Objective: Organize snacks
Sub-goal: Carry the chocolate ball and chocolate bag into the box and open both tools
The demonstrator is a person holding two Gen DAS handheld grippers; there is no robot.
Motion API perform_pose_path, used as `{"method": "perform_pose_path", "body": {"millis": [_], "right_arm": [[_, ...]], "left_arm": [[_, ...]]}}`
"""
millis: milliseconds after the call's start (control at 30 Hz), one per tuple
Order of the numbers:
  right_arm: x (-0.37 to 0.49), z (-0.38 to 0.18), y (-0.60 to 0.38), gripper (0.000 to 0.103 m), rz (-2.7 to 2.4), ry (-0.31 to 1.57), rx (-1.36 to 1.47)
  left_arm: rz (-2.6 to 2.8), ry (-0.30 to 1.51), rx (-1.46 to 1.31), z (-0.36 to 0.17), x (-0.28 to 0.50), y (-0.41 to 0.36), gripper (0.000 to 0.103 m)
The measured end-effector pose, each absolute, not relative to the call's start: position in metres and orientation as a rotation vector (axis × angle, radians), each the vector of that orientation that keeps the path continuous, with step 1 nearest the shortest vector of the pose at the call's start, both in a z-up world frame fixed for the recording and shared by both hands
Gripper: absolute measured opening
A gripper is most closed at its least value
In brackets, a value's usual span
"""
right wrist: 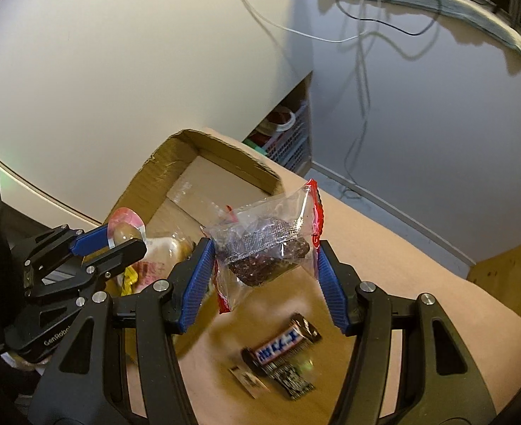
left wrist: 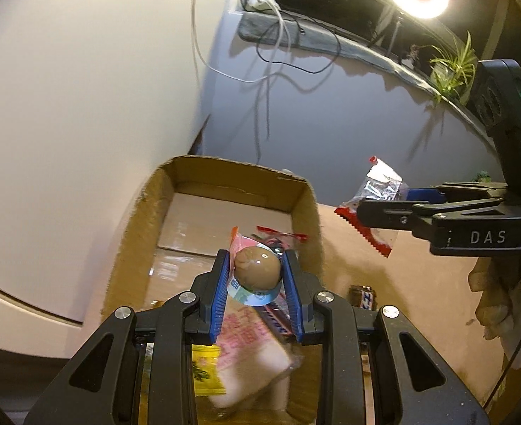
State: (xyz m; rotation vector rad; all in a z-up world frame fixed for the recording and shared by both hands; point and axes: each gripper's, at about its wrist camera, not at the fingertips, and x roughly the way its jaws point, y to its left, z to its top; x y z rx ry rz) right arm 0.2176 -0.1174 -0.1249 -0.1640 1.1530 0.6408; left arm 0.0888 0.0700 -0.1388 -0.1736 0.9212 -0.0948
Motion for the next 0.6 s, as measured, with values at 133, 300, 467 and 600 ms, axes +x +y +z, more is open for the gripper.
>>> {"method": "perform_pose_path", "body": {"millis": [133,300,467,600], "right_arm": [[0.222,-0.132,-0.096,0.061,0.660,1.163,-0.195],[0.228,-0.142,-0.077,0.061,0.674,1.183,-0.211],[0.233,-0.153,-0.062,0.062,0.683,1.209,-0.226],[0.236,-0.160,-0.054,0.063,0.685,1.226,-0.231]], "left_arm": [[-0.079,0.923,-0.183,-0.142,0.090,0.081,0.028],[-0.072,0.927,-0.186,-0.146,0.092,0.087,0.028],[-0.064,0.929,-0.198,-0.148,0.093,0.093,0.028],[-0.058,0.930,-0.204,-0.148,0.094,0.097,0.028]]}}
